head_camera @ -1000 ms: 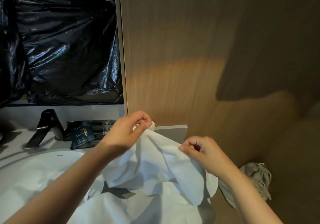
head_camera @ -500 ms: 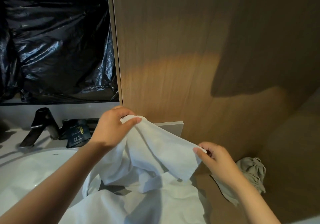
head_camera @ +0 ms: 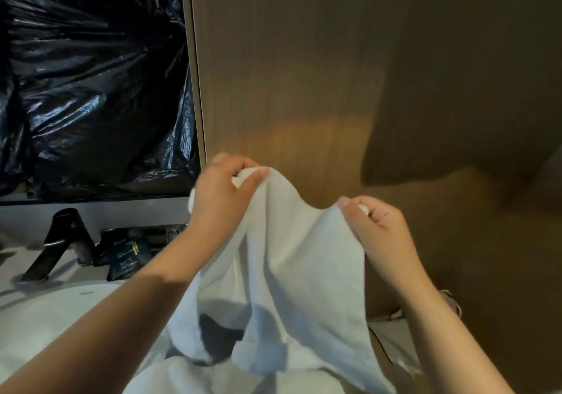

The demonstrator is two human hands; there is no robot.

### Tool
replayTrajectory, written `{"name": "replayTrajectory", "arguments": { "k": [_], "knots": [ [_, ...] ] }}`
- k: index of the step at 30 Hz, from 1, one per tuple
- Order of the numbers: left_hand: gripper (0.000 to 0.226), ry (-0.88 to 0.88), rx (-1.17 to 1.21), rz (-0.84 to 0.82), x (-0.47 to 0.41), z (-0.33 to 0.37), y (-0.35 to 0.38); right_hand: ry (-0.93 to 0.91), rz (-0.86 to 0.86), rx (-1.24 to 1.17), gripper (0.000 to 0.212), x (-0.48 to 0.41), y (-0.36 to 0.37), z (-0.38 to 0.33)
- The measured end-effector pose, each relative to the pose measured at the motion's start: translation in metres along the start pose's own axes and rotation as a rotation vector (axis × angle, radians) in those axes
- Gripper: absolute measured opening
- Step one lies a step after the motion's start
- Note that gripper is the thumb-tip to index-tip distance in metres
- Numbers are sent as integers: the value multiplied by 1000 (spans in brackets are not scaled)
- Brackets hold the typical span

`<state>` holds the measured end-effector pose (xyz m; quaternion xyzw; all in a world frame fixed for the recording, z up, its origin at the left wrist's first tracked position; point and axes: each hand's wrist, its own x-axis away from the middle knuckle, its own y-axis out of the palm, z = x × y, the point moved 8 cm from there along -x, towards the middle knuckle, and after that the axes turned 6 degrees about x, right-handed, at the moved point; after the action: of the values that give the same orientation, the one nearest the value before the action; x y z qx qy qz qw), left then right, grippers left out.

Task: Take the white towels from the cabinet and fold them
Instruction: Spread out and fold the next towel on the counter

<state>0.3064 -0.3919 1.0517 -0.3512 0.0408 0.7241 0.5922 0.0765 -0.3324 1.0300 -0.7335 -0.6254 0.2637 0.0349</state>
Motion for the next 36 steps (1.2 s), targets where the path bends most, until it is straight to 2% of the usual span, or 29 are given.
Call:
{"name": "replayTrajectory", "arguments": {
  "k": [3,6,10,13,15,18,22,26,32,36],
  "knots": [
    [37,-263,-7,-124,37,-49,26,107,-54,147,35,11,19,43],
    [60,-505,43,-70,74,-89,22,161,-79,207,8,26,31,70],
    [46,-701,292,34,110,-116,15,164,-133,206,19,34,46,76],
    [51,-785,318,131,126,-127,4,148,-165,125,16,37,57,68],
    [57,-819,430,179,135,-132,1,178,-187,63,13,39,64,68],
    [33,-911,719,269,150,-132,3,272,-297,-88,7,43,77,70],
    [19,-919,703,247,156,-128,-1,298,-413,-157,21,51,87,70],
    [13,-877,653,244,159,-121,-3,209,-340,-86,16,50,79,65],
    [13,-752,749,175,143,-93,6,73,-162,164,7,42,58,53],
    [10,-680,645,137,129,-75,7,49,-171,140,5,44,54,43]
  ]
}}
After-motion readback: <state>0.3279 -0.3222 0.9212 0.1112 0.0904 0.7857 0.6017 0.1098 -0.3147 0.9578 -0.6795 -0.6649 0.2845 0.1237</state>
